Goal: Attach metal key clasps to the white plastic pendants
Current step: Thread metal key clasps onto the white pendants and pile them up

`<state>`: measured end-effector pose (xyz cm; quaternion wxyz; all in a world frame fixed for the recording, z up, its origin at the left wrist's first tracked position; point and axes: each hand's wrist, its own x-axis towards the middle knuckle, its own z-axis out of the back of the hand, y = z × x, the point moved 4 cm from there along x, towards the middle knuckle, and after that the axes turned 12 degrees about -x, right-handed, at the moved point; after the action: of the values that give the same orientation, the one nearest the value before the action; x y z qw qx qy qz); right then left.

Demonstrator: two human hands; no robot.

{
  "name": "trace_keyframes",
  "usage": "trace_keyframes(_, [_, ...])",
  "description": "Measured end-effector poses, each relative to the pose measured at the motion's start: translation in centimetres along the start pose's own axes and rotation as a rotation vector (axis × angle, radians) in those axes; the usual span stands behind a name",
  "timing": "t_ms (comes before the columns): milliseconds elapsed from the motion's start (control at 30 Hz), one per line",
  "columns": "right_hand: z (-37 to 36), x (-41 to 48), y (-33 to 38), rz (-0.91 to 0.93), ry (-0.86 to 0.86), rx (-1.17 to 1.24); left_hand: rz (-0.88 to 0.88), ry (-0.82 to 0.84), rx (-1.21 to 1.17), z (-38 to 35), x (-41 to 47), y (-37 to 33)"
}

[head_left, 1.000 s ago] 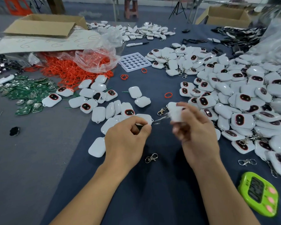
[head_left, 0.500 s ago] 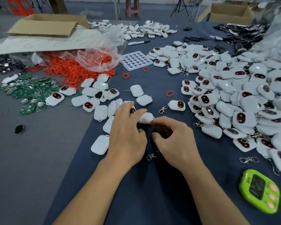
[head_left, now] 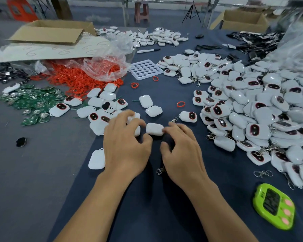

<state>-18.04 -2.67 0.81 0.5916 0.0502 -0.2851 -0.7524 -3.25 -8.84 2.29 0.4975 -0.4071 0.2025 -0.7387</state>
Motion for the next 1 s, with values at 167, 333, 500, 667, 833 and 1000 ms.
trace_keyframes(167, [-1.4, 0.8, 0.4, 0.149, 0.227, -0.137, 0.085, 0.42, -0.045, -0.7, -1.5, -0.3])
trace_keyframes(333, [-0.4, 1.0, -0.5, -0.022, -0.01, -0.008, 0.053, 0.713, -0.182, -0.3, -1.7, -0.6])
trace_keyframes(500, [-0.3, 0.8, -1.5, -0.095, -0.01, 0.039, 0.029, 0.711, -0.183, -0.5, -1.6, 0.0])
trace_keyframes(667, [1.1, 0.7, -2.5, -0.275, -0.151, 0.526, 0.099, 0.534, -0.211, -0.7, -1.1, 0.6])
trace_keyframes(833, [1.1, 0.5, -2.5, -0.491, 0.112, 1.34, 0.237, 0.349, -0.414, -0.5, -0.5, 1.4])
trace_keyframes(1000, [0.7, 0.0, -1.9, -0.34, 0.306, 1.248, 0.317, 0.291, -0.576, -0.7, -0.2, 2.0])
